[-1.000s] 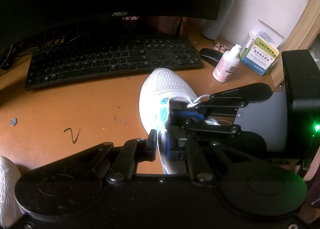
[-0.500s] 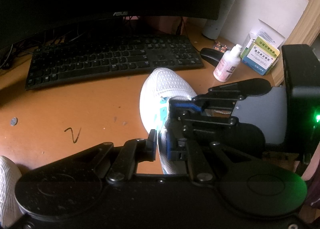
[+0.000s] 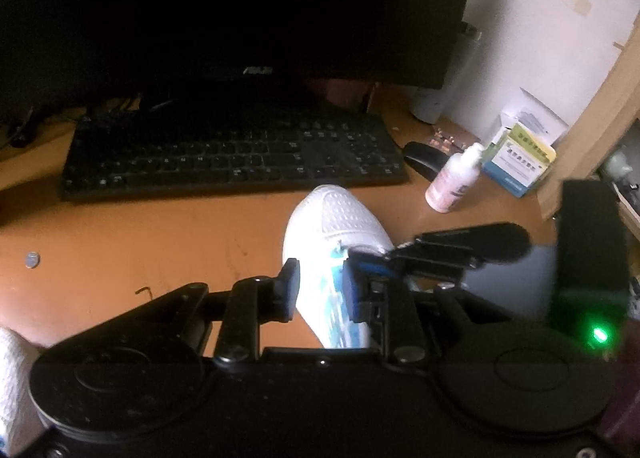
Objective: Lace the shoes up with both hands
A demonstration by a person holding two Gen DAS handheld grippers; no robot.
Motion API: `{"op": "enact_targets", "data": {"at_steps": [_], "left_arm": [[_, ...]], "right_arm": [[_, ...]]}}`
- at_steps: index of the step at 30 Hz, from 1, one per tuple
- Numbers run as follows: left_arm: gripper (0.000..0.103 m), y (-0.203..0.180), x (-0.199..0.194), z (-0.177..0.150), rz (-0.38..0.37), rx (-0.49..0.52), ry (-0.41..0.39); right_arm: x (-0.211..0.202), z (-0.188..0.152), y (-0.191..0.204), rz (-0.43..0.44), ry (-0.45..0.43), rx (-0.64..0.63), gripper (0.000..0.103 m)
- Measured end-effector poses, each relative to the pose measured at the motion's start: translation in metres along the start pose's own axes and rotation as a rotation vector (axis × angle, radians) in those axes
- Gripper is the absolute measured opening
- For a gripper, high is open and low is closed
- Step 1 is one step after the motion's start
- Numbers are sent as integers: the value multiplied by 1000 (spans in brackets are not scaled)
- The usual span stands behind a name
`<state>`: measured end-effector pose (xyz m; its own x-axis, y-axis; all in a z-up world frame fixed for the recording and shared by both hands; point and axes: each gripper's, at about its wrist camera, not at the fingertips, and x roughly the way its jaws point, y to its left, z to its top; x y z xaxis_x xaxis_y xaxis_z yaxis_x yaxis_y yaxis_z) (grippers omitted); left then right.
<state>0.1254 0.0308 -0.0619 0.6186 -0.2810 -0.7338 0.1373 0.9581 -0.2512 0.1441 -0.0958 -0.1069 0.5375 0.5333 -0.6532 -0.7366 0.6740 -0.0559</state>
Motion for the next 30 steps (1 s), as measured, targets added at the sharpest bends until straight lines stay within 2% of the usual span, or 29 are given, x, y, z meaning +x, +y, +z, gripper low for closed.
{"op": "enact_targets", "data": {"at_steps": [3, 4, 8, 16, 19, 20, 25, 27, 29, 30], "left_arm": [[20, -1, 11, 3, 5, 7, -7], [15, -2, 14, 4, 6, 3, -8], [10, 2, 23, 6, 4, -9, -6], [10, 1, 34, 11, -27, -26, 10], [10, 5, 38, 11, -44, -64, 16], [1, 6, 39, 11, -51, -78, 18], [0, 10, 30, 13, -62, -109, -8], [0, 11, 22, 15, -47, -107, -36], [0, 13, 3, 21, 2, -69, -92], [0, 16, -10, 24, 33, -55, -127]], "right_arm": [[0, 0, 0, -7, -1, 5, 3], [0, 0, 0, -8, -1, 6, 3], [1, 1, 1, -10, 2, 4, 4], [0, 0, 0, -7, 3, -2, 4], [0, 1, 1, -8, 4, -4, 4], [0, 1, 1, -8, 4, -4, 4], [-2, 2, 2, -11, 8, -2, 4], [-6, 3, 4, -6, 15, -4, 12], [-17, 5, 6, -23, 23, -15, 31], [-22, 5, 6, -33, 23, -17, 33]]}}
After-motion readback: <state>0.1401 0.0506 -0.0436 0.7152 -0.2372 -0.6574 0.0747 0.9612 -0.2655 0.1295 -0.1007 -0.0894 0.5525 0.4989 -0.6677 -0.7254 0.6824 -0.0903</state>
